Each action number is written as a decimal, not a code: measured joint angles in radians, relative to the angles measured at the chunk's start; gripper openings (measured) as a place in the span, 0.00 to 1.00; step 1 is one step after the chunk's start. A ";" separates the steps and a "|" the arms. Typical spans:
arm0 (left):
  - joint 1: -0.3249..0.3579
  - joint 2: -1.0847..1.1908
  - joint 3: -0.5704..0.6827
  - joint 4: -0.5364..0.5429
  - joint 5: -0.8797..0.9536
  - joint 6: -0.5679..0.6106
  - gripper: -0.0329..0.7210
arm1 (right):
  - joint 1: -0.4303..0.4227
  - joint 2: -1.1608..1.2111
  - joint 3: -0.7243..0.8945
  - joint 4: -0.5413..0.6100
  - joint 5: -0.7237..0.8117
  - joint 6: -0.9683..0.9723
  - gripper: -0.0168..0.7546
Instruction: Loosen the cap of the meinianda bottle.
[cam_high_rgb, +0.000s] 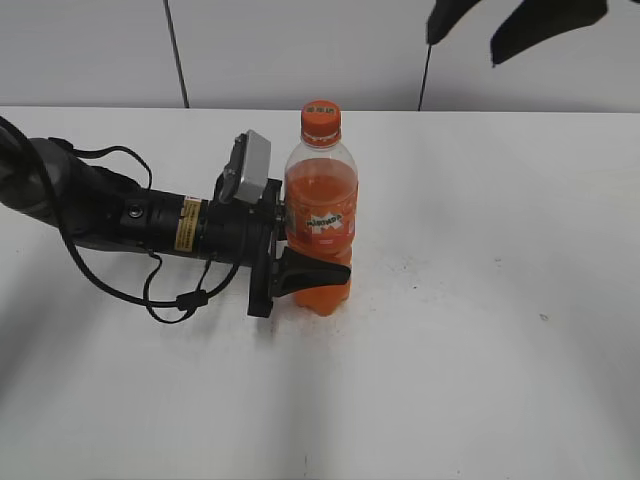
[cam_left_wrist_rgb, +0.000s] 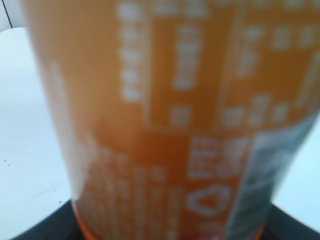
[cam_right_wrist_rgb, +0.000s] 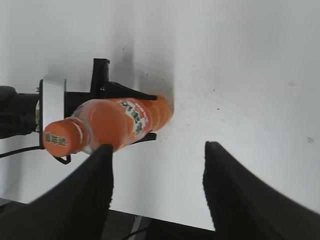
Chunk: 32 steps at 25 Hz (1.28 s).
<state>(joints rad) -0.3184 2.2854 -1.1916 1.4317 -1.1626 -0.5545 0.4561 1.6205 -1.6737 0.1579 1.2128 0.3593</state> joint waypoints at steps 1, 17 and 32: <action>0.000 0.000 0.000 0.000 0.000 0.000 0.56 | 0.021 0.018 -0.014 -0.004 0.000 0.007 0.58; 0.000 -0.015 0.000 -0.012 0.054 -0.007 0.55 | 0.157 0.110 -0.038 -0.022 -0.093 0.040 0.58; 0.000 -0.015 0.000 -0.014 0.055 -0.007 0.55 | 0.243 0.205 -0.098 -0.105 -0.118 0.044 0.58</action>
<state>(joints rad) -0.3184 2.2706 -1.1916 1.4172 -1.1075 -0.5616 0.6993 1.8257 -1.7716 0.0525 1.0943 0.4032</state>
